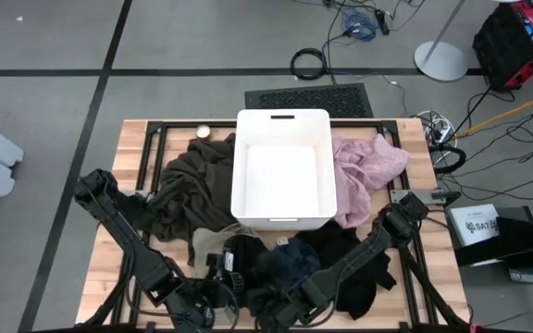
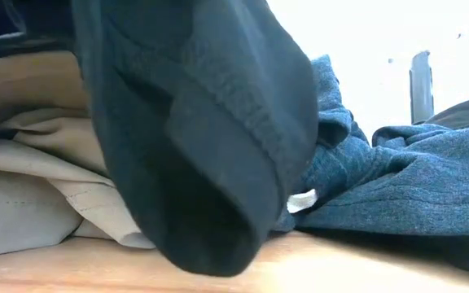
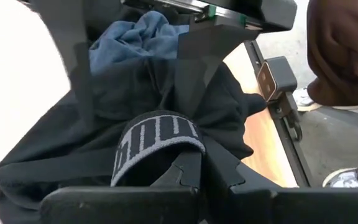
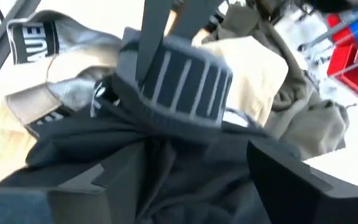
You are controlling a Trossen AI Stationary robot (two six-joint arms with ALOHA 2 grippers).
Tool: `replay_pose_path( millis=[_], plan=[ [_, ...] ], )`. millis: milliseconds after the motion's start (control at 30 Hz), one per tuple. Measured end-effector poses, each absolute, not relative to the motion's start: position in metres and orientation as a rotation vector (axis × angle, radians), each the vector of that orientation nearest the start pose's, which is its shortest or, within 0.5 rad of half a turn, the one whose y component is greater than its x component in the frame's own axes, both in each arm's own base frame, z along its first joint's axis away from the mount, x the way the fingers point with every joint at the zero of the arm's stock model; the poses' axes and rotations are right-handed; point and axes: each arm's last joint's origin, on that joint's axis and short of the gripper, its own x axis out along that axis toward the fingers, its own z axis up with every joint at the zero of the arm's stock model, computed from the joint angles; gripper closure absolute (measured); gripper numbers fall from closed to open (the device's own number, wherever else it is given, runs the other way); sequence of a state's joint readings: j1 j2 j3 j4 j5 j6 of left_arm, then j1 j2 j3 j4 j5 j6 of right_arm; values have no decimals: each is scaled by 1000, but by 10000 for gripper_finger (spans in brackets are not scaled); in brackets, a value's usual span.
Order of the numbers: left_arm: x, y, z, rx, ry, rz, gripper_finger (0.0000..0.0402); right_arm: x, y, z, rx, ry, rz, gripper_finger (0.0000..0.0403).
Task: Sort clothes
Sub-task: Put the black boxer into the laundry bin
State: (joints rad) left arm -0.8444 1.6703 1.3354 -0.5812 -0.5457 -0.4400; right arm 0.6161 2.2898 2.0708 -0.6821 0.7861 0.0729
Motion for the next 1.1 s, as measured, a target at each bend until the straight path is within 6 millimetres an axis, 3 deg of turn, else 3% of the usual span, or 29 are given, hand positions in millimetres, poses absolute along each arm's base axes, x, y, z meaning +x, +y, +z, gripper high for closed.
replay_pose_path(
  millis=[333,467,600,800,1000,1100],
  plan=[
    [249,-252,268,182,761,-151,394,442,254,242,-426,669,-73,141],
    [249,-252,268,223,758,-167,371,445,249,242,-405,671,-87,161],
    [247,-251,272,257,751,-185,326,448,243,241,-355,687,-60,224],
    [235,-241,298,204,696,-201,262,453,238,241,-306,702,16,386],
    [205,-219,326,143,711,-171,232,448,242,241,-296,718,17,400],
    [190,-209,331,130,756,-125,231,441,247,247,-298,729,19,401]
  ],
)
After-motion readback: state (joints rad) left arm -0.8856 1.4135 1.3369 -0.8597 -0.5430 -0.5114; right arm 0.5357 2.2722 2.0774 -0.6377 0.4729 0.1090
